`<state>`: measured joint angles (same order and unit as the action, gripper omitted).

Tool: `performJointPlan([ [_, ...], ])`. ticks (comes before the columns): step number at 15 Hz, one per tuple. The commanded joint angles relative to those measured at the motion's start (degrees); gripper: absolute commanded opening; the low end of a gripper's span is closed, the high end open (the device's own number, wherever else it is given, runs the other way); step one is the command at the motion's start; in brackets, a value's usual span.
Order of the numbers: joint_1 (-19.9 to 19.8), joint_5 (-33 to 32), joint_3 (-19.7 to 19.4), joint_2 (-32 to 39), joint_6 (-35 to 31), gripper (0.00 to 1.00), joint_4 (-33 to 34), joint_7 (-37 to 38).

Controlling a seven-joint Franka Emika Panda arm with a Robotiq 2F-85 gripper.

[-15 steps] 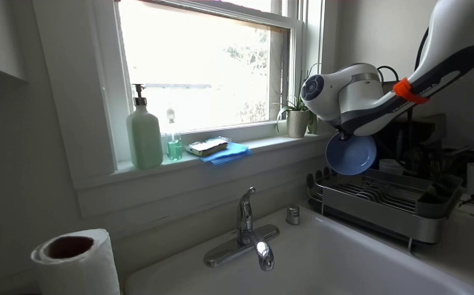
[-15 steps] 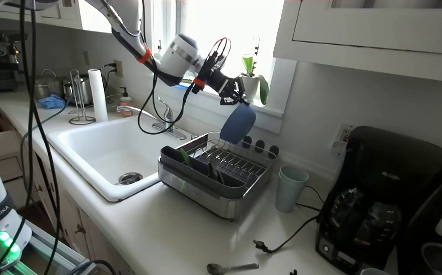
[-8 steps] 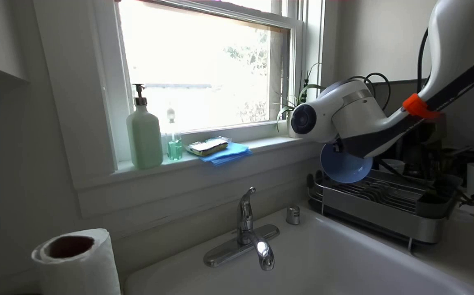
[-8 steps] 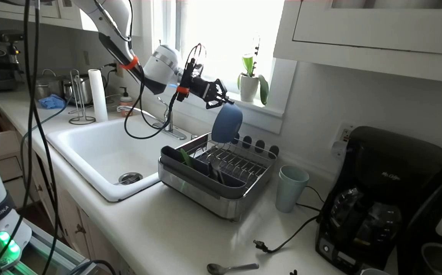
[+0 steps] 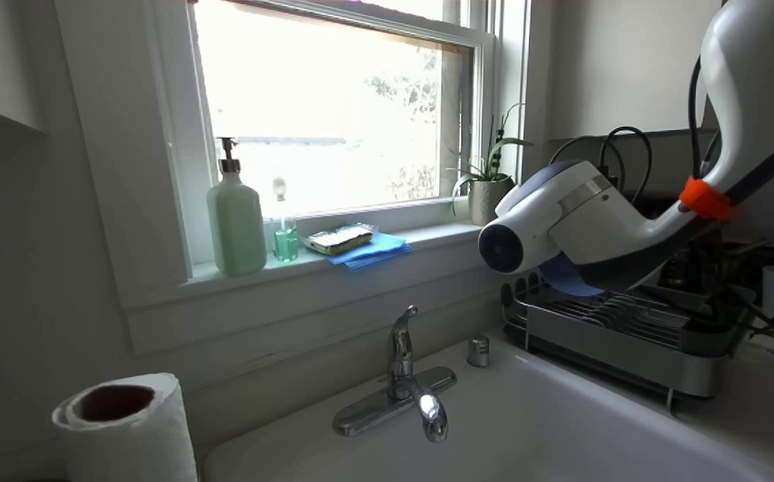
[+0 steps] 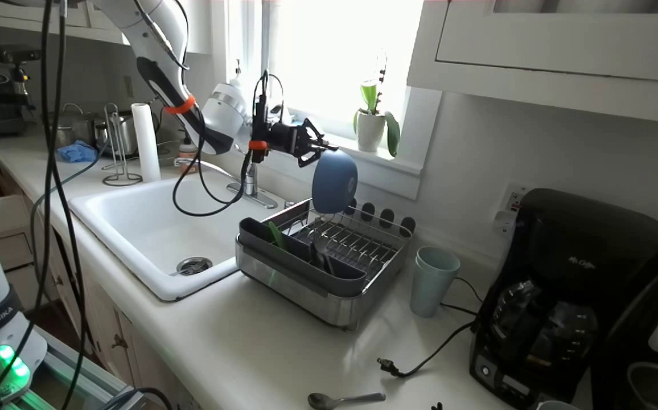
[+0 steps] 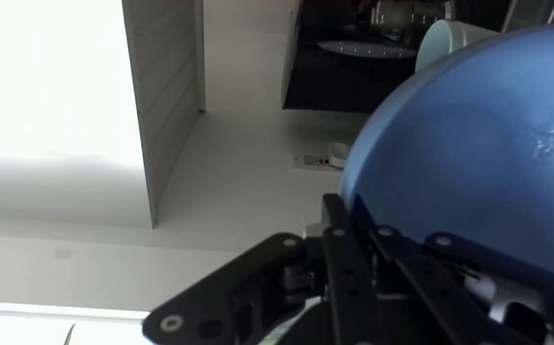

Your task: Turn the blue bowl in the drying rack in an upright position

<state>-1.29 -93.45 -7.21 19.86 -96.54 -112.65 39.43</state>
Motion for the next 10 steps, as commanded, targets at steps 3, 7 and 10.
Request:
performJointPlan([
  [3,-1.9,-6.0,0.8,-1.5,1.9,0.01,-4.5,2.6],
  [7,-3.2,-5.9,1.2,-1.3,1.1,0.01,-5.1,1.8],
  [10,-3.5,-5.2,1.5,-1.4,1.1,0.01,-5.6,1.5],
])
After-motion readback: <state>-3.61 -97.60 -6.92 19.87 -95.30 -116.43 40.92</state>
